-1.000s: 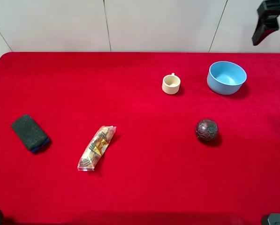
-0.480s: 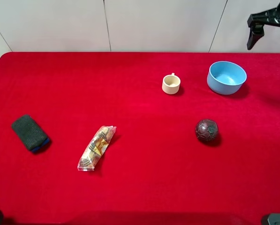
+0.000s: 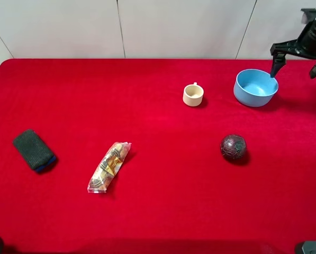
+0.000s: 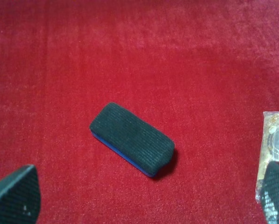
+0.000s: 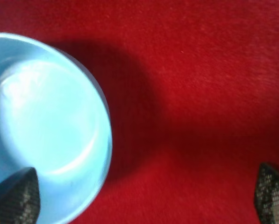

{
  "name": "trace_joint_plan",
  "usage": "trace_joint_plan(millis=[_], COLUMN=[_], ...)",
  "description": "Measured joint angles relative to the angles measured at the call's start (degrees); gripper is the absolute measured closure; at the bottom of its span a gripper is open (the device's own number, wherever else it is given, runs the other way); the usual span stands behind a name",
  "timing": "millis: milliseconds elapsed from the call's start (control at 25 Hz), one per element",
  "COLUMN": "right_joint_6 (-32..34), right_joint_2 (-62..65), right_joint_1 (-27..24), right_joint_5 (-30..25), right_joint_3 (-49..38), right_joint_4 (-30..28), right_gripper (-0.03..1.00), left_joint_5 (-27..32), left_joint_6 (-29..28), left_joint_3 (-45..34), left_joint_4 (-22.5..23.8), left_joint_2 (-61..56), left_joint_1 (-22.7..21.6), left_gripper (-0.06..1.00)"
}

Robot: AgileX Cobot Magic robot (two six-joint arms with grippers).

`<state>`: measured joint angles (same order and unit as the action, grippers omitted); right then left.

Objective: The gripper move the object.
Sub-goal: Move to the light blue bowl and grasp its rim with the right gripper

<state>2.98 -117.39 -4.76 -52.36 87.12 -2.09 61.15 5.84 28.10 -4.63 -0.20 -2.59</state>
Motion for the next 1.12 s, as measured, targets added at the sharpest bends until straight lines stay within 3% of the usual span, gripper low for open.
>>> trace_joint_plan(millis=[680,760,1120], right_joint_6=[-0.42,-0.42,-0.46], right_joint_2=[-9.83,-9.89,-9.89], right_joint_1=[0.0,0.0,0.0], right_joint_5=[5.06,5.72,6.65], right_joint_3=[0.0,0.0,0.0], right_joint_4=[1.03,1.14,2.46], right_gripper=[0.28,0.32,0.75], left_joint_5=[0.0,0.0,0.0], left_joint_6=[0.0,0.0,0.0], left_joint_3=[0.0,0.0,0.0], left_joint_4=[0.0,0.0,0.0], left_joint_2=[0.0,0.0,0.0], left_joint_1=[0.0,0.0,0.0], left_gripper=[0.01,0.01,0.01])
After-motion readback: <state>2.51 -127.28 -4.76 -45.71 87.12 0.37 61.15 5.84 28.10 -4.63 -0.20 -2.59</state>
